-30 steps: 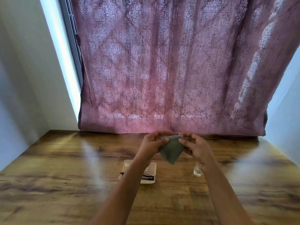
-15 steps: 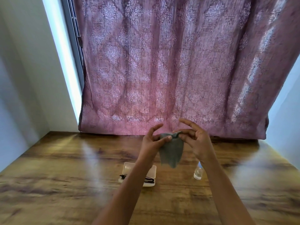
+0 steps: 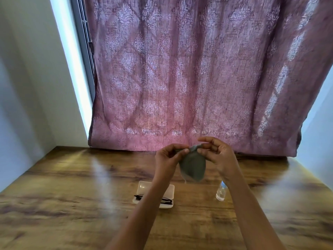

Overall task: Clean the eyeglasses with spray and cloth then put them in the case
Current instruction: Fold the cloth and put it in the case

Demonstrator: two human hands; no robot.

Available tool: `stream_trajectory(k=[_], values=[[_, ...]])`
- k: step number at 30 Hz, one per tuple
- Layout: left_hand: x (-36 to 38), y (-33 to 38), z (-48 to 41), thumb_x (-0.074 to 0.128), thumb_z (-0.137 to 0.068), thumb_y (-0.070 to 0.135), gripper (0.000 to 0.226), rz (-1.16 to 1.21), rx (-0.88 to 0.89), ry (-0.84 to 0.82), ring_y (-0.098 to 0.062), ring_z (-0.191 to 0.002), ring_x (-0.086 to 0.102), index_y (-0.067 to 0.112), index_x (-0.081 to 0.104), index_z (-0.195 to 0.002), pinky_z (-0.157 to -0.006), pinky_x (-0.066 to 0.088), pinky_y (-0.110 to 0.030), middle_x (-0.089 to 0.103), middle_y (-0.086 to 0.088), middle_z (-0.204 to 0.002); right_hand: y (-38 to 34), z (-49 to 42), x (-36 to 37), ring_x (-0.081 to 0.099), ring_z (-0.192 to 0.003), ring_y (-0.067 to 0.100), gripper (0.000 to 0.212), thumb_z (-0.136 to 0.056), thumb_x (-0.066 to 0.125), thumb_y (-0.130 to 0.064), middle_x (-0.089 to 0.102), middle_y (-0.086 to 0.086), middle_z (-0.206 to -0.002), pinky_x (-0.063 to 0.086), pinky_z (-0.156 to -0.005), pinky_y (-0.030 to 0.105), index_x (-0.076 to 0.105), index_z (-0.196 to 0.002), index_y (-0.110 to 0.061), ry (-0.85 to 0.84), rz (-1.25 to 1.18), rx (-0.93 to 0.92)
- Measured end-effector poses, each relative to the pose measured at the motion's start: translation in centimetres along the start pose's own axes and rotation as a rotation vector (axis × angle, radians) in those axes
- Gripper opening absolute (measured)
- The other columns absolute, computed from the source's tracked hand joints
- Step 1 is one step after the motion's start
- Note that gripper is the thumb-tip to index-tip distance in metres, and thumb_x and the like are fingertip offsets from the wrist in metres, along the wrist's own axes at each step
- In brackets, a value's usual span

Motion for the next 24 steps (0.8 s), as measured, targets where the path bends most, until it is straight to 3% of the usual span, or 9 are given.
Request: stream_trajectory(k=[3, 7, 9, 12, 15, 21, 24], values=[[0.2, 0.1, 0.1, 0.064, -0.079, -0.006, 0.02, -0.074, 0.075, 0.059, -0.003, -0.073, 0.066, 0.012, 0.07, -0.081, -0.067, 0.051, -0.014, 0.072, 0.01, -0.07, -0.2, -0.1, 0.0, 0.066, -0.082, 0.007, 0.035, -0.076, 0.065, 0.005, 0.07, 0.001, -0.086, 0.053, -0.067, 0.016, 0.064, -0.102, -0.018, 0.014, -0.087, 0.039], [0.1, 0.5, 0.2, 0.06, -0.083, -0.004, 0.028, -0.115, 0.111, 0.079, -0.003, -0.081, 0.067, 0.019, 0.069, -0.097, -0.068, 0.053, -0.015, 0.073, 0.012, -0.083, 0.1, 0.1, 0.2, 0.066, -0.093, 0.022, 0.049, -0.065, 0.071, -0.02, 0.068, 0.01, -0.104, 0.056, -0.077, 0.031, 0.058, -0.112, -0.02, -0.118, -0.145, 0.226], [0.1, 0.9, 0.2, 0.057, -0.086, -0.002, 0.027, -0.146, 0.12, 0.086, 0.002, -0.074, 0.065, 0.018, 0.068, -0.101, -0.061, 0.051, -0.012, 0.072, 0.011, -0.082, 0.4, 0.2, 0.4, 0.067, -0.089, 0.022, 0.054, -0.063, 0.072, -0.02, 0.068, 0.012, -0.101, 0.056, -0.075, 0.029, 0.056, -0.114, -0.015, -0.164, -0.129, 0.268], [0.1, 1.4, 0.2, 0.055, -0.088, -0.001, 0.021, -0.204, 0.125, 0.072, 0.005, -0.06, 0.06, 0.011, 0.069, -0.099, -0.053, 0.045, -0.01, 0.068, 0.005, -0.073, 0.5, 0.2, 0.5, 0.066, -0.08, 0.016, 0.038, -0.071, 0.07, -0.009, 0.069, 0.008, -0.086, 0.054, -0.068, 0.021, 0.061, -0.108, -0.009, -0.098, -0.121, 0.241], [-0.2, 1.4, 0.0, 0.054, -0.089, 0.0, 0.021, -0.2, 0.079, 0.04, -0.001, -0.057, 0.06, 0.014, 0.07, -0.093, -0.053, 0.054, -0.019, 0.067, 0.012, -0.059, 0.4, 0.1, 0.2, 0.065, -0.08, 0.014, 0.019, -0.076, 0.067, -0.003, 0.069, 0.006, -0.086, 0.053, -0.066, 0.019, 0.066, -0.092, -0.014, -0.013, -0.13, 0.223], [-0.9, 1.4, 0.1, 0.063, -0.081, 0.006, 0.017, -0.034, -0.103, -0.112, -0.008, -0.07, 0.067, 0.015, 0.068, -0.095, -0.061, 0.057, -0.022, 0.071, 0.004, -0.076, -0.4, 0.4, 0.3, 0.066, -0.073, 0.007, 0.02, -0.081, 0.064, -0.005, 0.071, 0.001, -0.083, 0.053, -0.059, 0.016, 0.066, -0.099, -0.013, 0.018, -0.052, 0.162], [-1.3, 0.8, 0.0, 0.078, -0.063, 0.014, 0.062, 0.025, -0.255, -0.289, -0.009, -0.073, 0.066, 0.021, 0.054, -0.12, -0.071, 0.058, -0.026, 0.067, 0.005, -0.075, -0.4, 0.6, 0.5, 0.068, -0.072, 0.007, 0.02, -0.08, 0.065, -0.006, 0.072, 0.0, -0.082, 0.054, -0.059, 0.018, 0.067, -0.098, -0.014, 0.012, -0.051, 0.156]])
Point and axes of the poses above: each hand's wrist, its own z-axis away from the middle knuckle, its own x-axis out of the palm, y = z × x, the point moved 1 cm from there along -z, towards the middle knuckle
